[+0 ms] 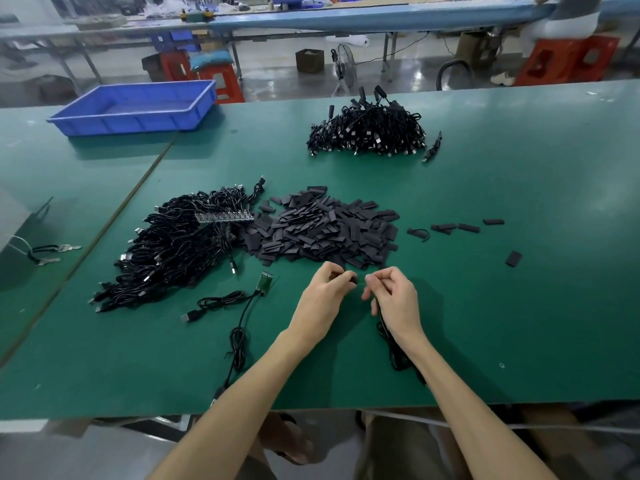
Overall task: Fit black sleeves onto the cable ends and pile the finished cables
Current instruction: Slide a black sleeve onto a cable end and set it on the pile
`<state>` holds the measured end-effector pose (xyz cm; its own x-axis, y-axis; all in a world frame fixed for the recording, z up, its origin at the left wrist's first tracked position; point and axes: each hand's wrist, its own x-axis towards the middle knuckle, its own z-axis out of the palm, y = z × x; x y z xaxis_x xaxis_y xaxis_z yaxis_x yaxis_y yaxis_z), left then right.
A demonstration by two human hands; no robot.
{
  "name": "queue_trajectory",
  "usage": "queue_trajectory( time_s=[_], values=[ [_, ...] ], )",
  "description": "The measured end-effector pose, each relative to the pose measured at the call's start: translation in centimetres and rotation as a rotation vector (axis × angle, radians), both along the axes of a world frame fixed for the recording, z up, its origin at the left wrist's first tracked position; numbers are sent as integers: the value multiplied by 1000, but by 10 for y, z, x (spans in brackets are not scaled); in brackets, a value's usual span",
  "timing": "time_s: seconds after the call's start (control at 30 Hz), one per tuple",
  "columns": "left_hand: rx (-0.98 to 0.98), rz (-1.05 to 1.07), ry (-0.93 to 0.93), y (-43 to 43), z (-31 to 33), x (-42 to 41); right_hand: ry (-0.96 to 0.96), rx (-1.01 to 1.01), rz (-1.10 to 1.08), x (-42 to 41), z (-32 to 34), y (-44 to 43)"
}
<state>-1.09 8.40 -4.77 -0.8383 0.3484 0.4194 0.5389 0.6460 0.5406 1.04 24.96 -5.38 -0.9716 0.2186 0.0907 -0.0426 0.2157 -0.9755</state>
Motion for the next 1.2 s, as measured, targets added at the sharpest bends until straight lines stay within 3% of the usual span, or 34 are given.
queue_trajectory(
  time_s=[0.2, 0.4, 0.63, 0.87, 1.07, 1.2],
  values=[
    [138, -42, -231, -1, 2, -4, -16, -20, 31, 3, 3, 0],
    [125, -78, -347, -3, 5, -4, -24, -3, 47, 6, 9, 0],
    [-77, -89, -312, 0, 3, -2, -30, 89, 92, 4, 13, -1],
    [313, 16, -440, -6, 6, -5, -55, 114, 164, 6, 14, 0],
    [299, 23, -439, -6, 7, -5, -46, 91, 158, 8, 15, 6],
    [425, 3, -489, -10, 14, -8, -32, 139, 141, 9, 14, 3]
  ],
)
